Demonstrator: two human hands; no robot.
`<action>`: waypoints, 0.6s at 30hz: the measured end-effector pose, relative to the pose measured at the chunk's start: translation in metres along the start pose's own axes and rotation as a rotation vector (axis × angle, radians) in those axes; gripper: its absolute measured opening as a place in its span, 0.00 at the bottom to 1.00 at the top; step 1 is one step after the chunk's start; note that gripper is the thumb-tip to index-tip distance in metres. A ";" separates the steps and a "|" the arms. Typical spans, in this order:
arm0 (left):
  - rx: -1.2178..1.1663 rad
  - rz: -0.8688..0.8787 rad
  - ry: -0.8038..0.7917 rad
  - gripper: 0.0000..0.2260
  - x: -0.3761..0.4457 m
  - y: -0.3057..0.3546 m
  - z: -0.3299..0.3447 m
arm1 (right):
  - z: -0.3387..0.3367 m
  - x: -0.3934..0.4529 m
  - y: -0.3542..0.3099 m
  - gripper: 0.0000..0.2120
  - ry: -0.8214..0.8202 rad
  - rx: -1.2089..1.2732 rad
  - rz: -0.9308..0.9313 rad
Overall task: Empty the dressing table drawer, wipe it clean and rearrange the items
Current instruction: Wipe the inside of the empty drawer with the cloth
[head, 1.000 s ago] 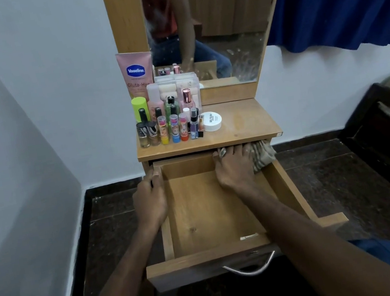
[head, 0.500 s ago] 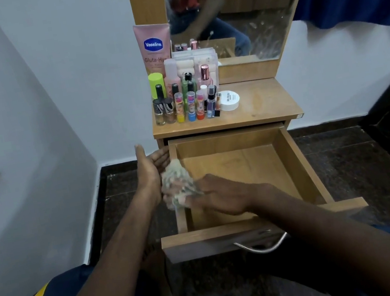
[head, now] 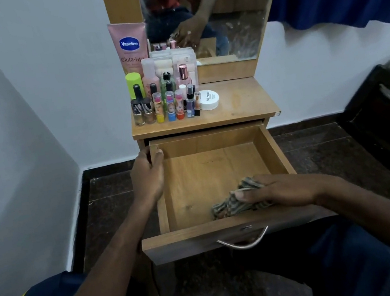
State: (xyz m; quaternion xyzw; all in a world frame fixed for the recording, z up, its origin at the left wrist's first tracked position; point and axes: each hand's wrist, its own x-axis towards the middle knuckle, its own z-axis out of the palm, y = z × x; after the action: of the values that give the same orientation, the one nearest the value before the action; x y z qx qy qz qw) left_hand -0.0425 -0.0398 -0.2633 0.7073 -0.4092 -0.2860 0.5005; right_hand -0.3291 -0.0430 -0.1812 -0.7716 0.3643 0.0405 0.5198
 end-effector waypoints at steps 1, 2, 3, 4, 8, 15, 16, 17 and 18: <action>-0.003 0.001 0.006 0.14 -0.001 0.000 0.001 | -0.003 -0.003 0.004 0.32 0.014 -0.009 0.026; 0.003 0.005 0.009 0.15 -0.001 0.000 0.001 | -0.004 -0.004 0.005 0.35 0.027 -0.029 0.031; 0.007 0.014 0.011 0.16 -0.002 0.000 0.001 | -0.005 -0.003 0.003 0.36 0.026 -0.052 0.019; 0.011 0.017 0.007 0.17 -0.002 0.000 0.001 | -0.004 -0.002 0.001 0.36 0.020 -0.068 0.002; -0.007 0.020 -0.010 0.18 -0.001 -0.003 -0.002 | -0.007 -0.012 0.006 0.28 0.087 -0.130 0.029; -0.006 0.033 -0.007 0.17 -0.002 -0.006 -0.001 | -0.033 -0.047 0.026 0.24 0.291 -0.379 0.284; 0.007 0.034 -0.006 0.17 -0.001 -0.007 -0.001 | -0.031 -0.044 0.025 0.24 0.313 -0.439 0.303; 0.019 0.036 -0.005 0.17 -0.001 -0.006 -0.001 | -0.027 -0.041 0.024 0.25 0.342 -0.490 0.324; 0.030 0.036 -0.006 0.16 -0.001 -0.006 0.000 | -0.024 -0.037 0.022 0.25 0.379 -0.545 0.346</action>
State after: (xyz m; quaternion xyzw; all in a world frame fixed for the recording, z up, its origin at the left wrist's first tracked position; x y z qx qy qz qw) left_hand -0.0407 -0.0382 -0.2693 0.7064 -0.4276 -0.2728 0.4937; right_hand -0.3772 -0.0479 -0.1710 -0.8026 0.5547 0.0798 0.2043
